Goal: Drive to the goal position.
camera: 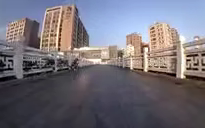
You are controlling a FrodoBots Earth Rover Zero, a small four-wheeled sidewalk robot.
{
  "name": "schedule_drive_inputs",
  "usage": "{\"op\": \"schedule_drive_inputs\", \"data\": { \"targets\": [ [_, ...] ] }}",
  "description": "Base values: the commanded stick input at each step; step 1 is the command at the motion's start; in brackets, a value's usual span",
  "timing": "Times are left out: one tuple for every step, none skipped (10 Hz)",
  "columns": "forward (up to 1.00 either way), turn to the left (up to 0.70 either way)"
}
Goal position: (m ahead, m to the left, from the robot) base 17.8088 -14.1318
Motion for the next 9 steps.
{"op": "schedule_drive_inputs", "data": {
  "targets": [
    [0.45,0.0],
    [0.45,0.0],
    [0.45,0.0],
    [0.45,0.0],
    [0.45,0.0],
    [0.45,0.0],
    [0.45,0.0],
    [0.45,0.0],
    [0.45,0.0]
  ]
}}
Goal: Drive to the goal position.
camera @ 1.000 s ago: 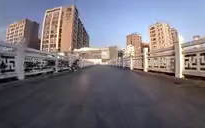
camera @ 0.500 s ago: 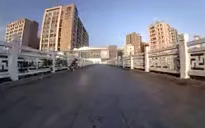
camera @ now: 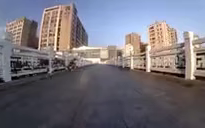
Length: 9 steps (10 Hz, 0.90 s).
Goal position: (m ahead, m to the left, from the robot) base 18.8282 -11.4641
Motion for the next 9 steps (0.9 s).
{"op": "schedule_drive_inputs", "data": {
  "targets": [
    [0.45,0.0],
    [0.45,0.0],
    [0.45,0.0],
    [0.45,0.0],
    [0.45,0.0],
    [0.45,0.0],
    [0.45,0.0],
    [0.45,0.0],
    [0.45,0.0]
  ]
}}
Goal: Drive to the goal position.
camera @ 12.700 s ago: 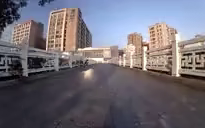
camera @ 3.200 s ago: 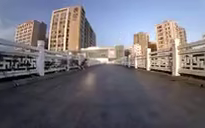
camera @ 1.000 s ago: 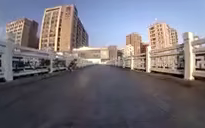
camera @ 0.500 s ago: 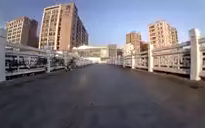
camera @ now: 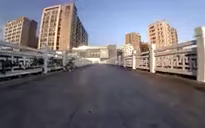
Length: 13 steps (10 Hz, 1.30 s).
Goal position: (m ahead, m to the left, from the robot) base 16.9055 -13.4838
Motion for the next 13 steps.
{"op": "schedule_drive_inputs", "data": {
  "targets": [
    [0.45,0.0],
    [0.45,0.0],
    [0.45,0.0],
    [0.45,0.0],
    [0.45,0.0],
    [0.45,0.0],
    [0.45,0.0],
    [0.45,0.0],
    [0.45,0.0],
    [0.45,0.0],
    [0.45,0.0],
    [0.45,0.0],
    [0.45,0.0]
  ]
}}
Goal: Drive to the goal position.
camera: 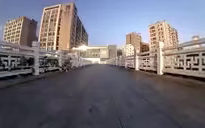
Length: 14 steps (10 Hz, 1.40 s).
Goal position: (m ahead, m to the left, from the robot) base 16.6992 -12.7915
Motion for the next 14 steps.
{"op": "schedule_drive_inputs", "data": {
  "targets": [
    [0.45,0.0],
    [0.45,0.0],
    [0.45,0.0],
    [0.45,0.0],
    [0.45,0.0],
    [0.45,0.0],
    [0.45,0.0],
    [0.45,0.0],
    [0.45,0.0],
    [0.45,0.0],
    [0.45,0.0],
    [0.45,0.0],
    [0.45,0.0],
    [0.45,0.0]
  ]
}}
